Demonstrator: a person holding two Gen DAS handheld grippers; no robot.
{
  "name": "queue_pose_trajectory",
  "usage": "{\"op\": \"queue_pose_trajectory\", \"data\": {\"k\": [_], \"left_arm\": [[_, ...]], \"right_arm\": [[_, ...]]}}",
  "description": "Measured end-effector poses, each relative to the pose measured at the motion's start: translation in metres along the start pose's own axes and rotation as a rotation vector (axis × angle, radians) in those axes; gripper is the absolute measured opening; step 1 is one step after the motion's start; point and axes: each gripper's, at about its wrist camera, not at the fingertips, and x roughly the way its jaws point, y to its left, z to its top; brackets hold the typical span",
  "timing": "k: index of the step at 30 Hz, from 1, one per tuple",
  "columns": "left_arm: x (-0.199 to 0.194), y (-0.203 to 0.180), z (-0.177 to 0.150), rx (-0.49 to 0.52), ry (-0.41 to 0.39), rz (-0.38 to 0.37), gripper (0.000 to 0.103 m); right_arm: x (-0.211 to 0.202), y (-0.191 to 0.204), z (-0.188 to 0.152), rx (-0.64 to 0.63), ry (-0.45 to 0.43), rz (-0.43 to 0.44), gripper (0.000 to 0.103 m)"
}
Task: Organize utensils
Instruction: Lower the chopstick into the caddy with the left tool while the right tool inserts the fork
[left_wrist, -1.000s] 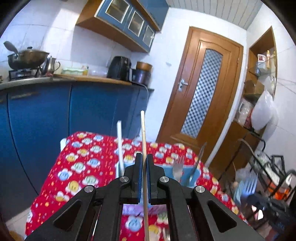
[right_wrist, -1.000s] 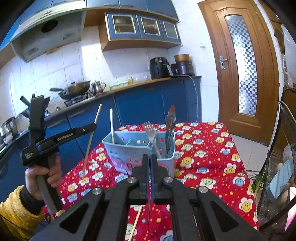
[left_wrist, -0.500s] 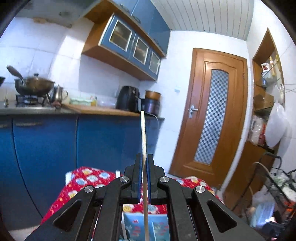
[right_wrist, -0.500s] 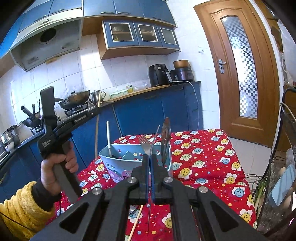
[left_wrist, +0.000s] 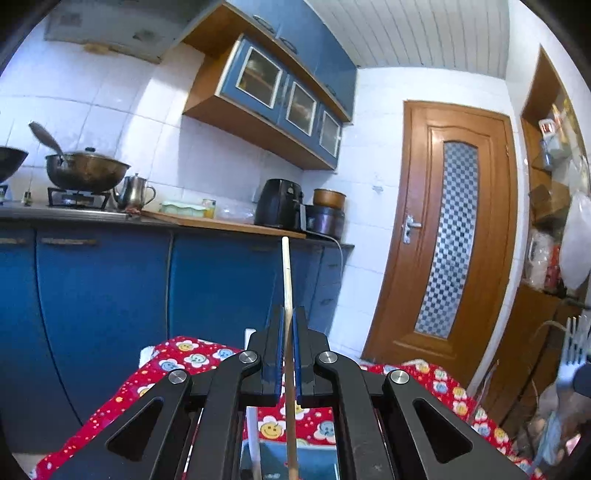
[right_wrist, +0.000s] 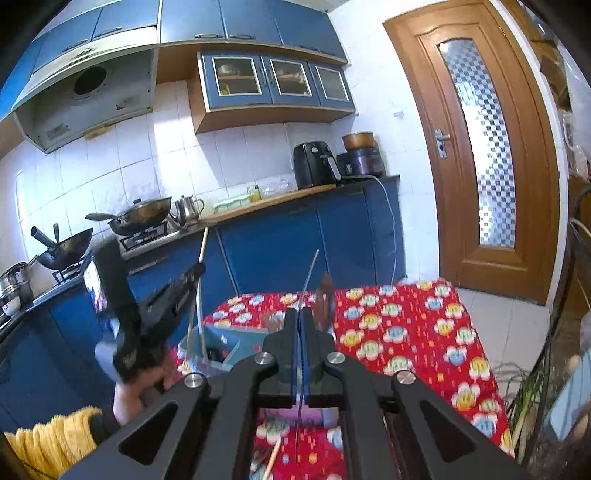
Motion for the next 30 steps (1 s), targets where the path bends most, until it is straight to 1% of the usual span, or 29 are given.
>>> {"op": "queue_pose_trajectory", "data": {"k": [2,6,10,13,18,23,27,30], "left_arm": [[0.003,0.003,0.007,-0.033,-0.010,-0.010,0.004],[0.009,0.002,0.010,-0.034,-0.021,-0.009,0.004],[0.013,0.008,0.004,-0.071,-0.020,0.002,0.004],[0.016,0.005,-0.001,-0.051,-0.010,0.015,0.004],[0.010,-0.001,-0.013,-0.021,-0.028,0.045,0.004],[0.009,-0.008,-0.022,0.019,-0.030,0.066,0.004],[0.007,-0.012,-0.028,0.031,-0.028,0.086,0.004],[0.006,-0.012,-0.034,0.045,-0.007,0.083,0.004]], "right_arm": [[0.007,0.003,0.009,-0.010,-0.021,0.004,0.003],[0.021,0.008,0.020,-0.037,-0.063,-0.003,0.003],[0.040,0.009,0.022,-0.058,-0.067,-0.008,0.003],[0.052,0.010,0.018,-0.075,-0.064,-0.003,0.003],[0.064,0.008,0.010,-0.079,-0.056,0.023,0.003],[0.072,0.004,0.000,-0.071,-0.029,0.058,0.003],[0.075,0.005,-0.004,-0.078,-0.008,0.072,0.003],[0.077,0.006,-0.008,-0.080,0.012,0.077,0.003]]}}
